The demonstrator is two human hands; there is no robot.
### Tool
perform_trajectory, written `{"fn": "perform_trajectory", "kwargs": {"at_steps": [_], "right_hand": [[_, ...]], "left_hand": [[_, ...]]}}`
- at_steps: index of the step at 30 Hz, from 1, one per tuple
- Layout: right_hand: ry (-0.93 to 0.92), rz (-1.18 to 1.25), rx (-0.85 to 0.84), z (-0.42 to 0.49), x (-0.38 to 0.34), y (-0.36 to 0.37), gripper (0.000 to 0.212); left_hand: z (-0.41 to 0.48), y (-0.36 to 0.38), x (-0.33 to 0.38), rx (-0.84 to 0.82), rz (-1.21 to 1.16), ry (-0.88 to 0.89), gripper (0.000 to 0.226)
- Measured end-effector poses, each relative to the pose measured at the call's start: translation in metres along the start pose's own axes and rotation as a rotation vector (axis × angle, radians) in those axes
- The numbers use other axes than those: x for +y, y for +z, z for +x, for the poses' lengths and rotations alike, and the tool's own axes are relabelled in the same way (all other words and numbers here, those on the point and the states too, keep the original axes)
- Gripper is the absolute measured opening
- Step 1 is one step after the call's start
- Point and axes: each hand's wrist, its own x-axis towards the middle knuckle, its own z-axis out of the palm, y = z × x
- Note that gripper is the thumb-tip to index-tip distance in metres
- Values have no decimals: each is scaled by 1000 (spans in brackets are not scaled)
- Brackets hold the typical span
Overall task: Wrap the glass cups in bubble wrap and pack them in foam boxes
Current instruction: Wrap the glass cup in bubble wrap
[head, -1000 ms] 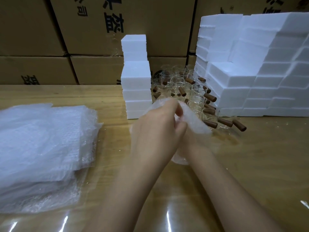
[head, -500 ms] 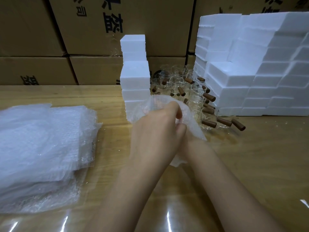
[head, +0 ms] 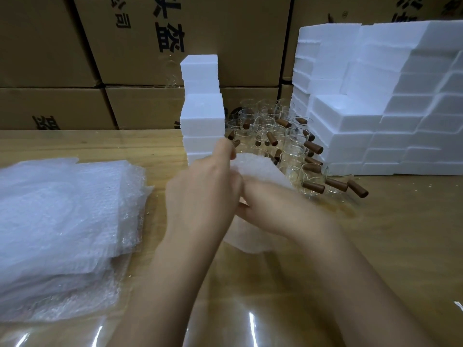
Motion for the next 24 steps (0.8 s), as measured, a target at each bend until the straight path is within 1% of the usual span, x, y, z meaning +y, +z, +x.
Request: {"fn": "perform_trajectory", "kwargs": {"at_steps": [1,3,4,6,8,10,12,13,14,15,17,18,20,21,22,24], "right_hand": [[-63,-3,53,-3,-1,-3,26],[-161,88,139,-12,-4,-14,20],[-202,160,155,-17,-5,-19,18],[-260,422,137,-27,0,-30,16],[-261,636,122,-36,11,-40,25],[-178,692,240,-38,27,-45,32],[-27,634,438,-33,48,-42,32],[64,587,505,-29,59,-39,31],[151,512,523,-24,67,-35,29],[219,422,479,-20,75,-30,25],[291,226,265,-11,89,-17,15],[313,144,144,-6,92,-10,20],[339,68,-24,5,97,7,44],[346,68,-66,10,97,14,50],[341,81,-91,15,96,21,52],[311,101,-120,21,98,30,41]], "left_hand": [[1,-1,-3,18,-8,-19,16],[3,-4,-10,46,-20,-53,10],[4,-6,-14,58,-18,-68,10],[5,-8,-20,74,-8,-91,10],[6,-10,-24,82,-8,-112,10],[6,-10,-26,85,-33,-127,11],[6,-9,-26,82,-66,-132,14],[6,-8,-25,83,-76,-132,16],[6,-8,-25,86,-78,-131,17],[6,-7,-25,87,-76,-130,17],[6,-7,-25,87,-72,-137,15],[6,-7,-26,85,-71,-142,15],[7,-6,-26,83,-68,-145,15],[7,-6,-26,82,-68,-148,15],[7,-5,-27,80,-70,-152,15],[7,-5,-28,76,-76,-163,15]]}}
